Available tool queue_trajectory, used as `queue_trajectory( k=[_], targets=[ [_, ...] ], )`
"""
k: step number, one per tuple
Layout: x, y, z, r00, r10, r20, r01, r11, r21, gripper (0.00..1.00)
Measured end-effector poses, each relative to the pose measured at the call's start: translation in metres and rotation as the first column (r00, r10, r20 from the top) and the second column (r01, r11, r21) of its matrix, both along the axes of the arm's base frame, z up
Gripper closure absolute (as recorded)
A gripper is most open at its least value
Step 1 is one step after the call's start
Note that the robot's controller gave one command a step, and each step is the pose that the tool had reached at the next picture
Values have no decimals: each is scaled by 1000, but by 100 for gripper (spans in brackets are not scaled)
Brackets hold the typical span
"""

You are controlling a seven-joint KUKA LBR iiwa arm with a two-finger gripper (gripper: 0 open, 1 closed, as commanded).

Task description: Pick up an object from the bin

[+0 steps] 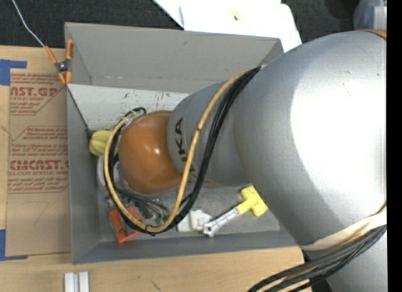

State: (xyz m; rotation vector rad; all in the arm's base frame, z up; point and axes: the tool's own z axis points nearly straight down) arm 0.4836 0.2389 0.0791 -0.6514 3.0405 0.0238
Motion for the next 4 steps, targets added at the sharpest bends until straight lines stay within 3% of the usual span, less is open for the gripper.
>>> queue_trajectory(
  k=[1, 4],
  targets=[
    [2, -33, -2, 968, 250, 25, -250, 968, 1, 100],
    [2, -33, -2, 968, 249, 25, -250, 968, 1, 100]
  ],
)
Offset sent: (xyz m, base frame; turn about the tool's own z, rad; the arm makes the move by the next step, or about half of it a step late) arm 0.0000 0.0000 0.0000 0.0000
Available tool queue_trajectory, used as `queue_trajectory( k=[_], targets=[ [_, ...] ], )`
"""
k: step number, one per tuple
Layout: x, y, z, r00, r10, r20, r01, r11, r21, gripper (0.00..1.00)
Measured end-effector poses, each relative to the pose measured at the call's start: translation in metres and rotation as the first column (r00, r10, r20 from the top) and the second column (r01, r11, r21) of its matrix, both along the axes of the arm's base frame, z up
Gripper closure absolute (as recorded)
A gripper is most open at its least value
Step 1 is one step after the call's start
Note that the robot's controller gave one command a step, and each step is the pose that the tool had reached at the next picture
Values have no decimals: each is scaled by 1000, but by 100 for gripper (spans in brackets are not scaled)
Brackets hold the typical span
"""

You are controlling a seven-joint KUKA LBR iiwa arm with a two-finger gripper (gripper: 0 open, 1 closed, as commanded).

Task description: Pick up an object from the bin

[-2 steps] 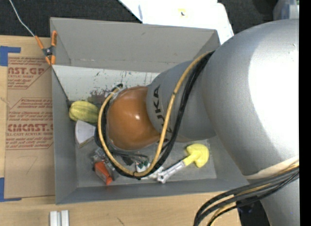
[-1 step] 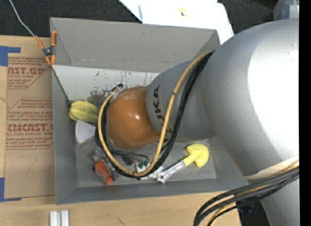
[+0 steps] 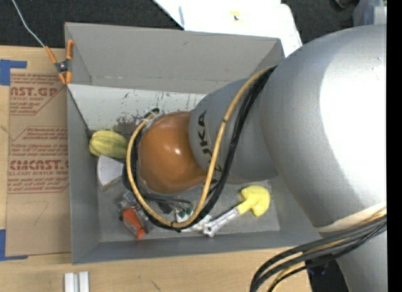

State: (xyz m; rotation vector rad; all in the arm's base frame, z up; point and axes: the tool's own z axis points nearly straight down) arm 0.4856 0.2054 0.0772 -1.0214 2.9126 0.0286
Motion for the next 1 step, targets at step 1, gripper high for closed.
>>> queue_trajectory(
  k=[1],
  targets=[
    [0, 0, 0, 1000, 0, 0, 0, 1000, 0, 100]
  ],
)
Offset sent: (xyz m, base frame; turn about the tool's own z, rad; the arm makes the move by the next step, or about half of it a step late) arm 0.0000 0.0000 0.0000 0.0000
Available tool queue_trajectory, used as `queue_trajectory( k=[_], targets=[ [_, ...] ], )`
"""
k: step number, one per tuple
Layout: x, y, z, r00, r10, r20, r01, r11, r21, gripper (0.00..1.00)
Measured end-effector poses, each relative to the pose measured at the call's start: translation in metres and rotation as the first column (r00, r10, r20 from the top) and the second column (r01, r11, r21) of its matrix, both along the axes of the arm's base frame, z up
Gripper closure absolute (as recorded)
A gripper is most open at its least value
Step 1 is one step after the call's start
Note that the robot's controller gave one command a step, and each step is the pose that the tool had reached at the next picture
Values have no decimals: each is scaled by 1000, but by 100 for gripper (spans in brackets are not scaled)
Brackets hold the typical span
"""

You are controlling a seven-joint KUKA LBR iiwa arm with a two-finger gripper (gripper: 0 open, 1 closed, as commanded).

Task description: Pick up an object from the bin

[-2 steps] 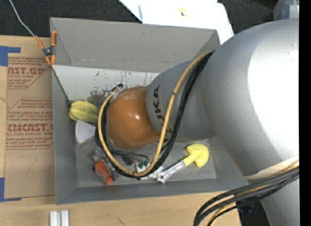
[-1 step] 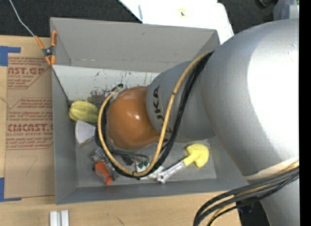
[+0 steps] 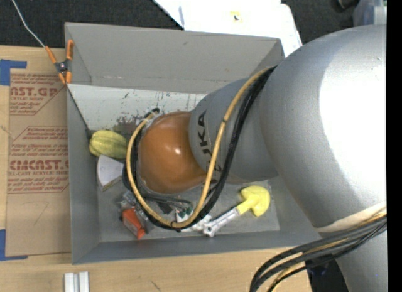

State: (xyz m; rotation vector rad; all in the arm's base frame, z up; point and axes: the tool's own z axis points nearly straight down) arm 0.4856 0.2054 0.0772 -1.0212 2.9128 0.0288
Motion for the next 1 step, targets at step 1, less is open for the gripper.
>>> queue_trajectory(
  k=[1],
  targets=[
    [0, 0, 0, 1000, 0, 0, 0, 1000, 0, 100]
  ],
)
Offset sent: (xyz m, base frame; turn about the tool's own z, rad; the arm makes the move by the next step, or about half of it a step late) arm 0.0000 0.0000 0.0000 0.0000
